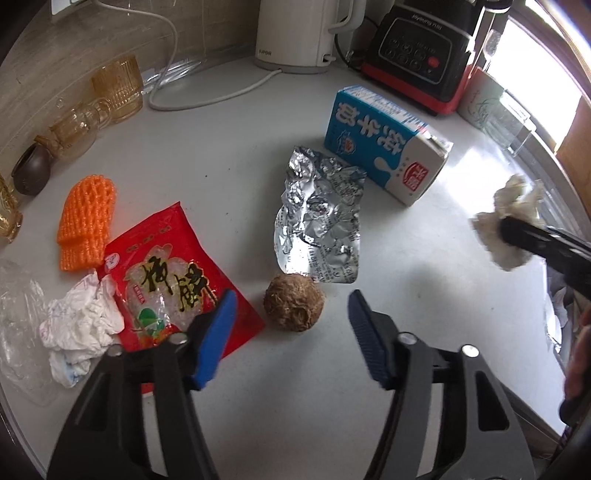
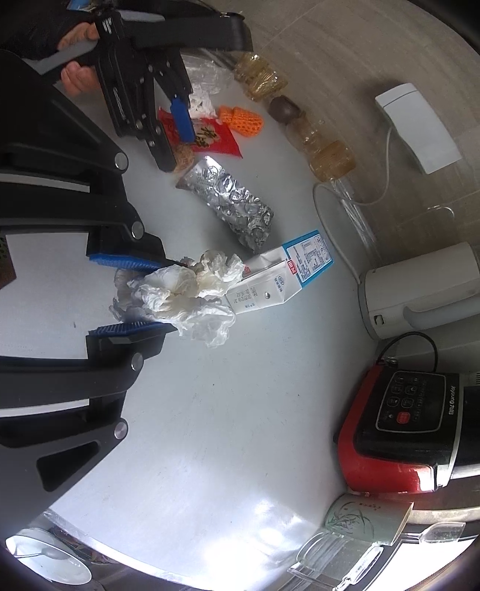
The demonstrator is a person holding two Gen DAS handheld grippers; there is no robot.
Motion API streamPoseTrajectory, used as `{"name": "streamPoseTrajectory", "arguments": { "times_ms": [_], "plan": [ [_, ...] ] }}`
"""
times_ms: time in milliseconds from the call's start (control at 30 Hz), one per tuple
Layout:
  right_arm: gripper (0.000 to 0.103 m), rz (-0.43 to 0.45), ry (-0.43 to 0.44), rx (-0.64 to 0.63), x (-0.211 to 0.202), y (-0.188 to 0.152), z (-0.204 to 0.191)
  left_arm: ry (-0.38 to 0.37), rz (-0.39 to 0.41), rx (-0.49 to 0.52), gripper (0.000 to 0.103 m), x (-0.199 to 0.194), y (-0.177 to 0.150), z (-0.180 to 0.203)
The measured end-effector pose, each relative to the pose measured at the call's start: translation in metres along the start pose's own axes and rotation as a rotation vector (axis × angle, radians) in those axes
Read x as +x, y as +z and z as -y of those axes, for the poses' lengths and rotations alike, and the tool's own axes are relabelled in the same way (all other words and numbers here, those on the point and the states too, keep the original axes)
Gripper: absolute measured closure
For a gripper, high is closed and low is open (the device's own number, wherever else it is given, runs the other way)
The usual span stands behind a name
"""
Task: Collect trash
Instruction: 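Grasp the brown ball with the left tool while the right tool grasps the crumpled tissue, then drop the brown ball and tissue into the green basket, opening both tools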
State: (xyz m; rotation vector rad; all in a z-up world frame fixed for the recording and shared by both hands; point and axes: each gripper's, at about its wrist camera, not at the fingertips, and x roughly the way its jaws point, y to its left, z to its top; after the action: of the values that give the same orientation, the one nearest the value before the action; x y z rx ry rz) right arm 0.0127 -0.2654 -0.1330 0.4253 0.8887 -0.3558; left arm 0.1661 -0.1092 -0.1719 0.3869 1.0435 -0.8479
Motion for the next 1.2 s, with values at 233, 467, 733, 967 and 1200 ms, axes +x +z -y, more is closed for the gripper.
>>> {"name": "streamPoseTrajectory", "arguments": {
  "times_ms": [233,467,733,967,1200],
  "plan": [
    [0.078,-0.006,0.004,0.003,-0.003,-0.004,-0.001,0.026,-0.014,0.006,0.062,0.009,-0.003,0.002],
    [0.078,-0.011,0.005,0.001,-0.004,-0.01,-0.004,0.017,-0.008,-0.002,0.068,0.008,-0.002,0.0],
    [0.078,-0.008,0.008,-0.006,-0.019,-0.022,-0.007,-0.015,0.008,-0.009,0.068,-0.017,-0.01,0.007],
    [0.078,-0.02,0.018,-0.057,-0.049,-0.054,-0.017,-0.058,0.011,-0.001,0.068,-0.064,-0.048,0.03],
    [0.078,-0.069,0.052,-0.136,-0.086,-0.113,-0.029,-0.099,-0.03,0.016,0.068,-0.103,-0.111,0.059]
  ]
}}
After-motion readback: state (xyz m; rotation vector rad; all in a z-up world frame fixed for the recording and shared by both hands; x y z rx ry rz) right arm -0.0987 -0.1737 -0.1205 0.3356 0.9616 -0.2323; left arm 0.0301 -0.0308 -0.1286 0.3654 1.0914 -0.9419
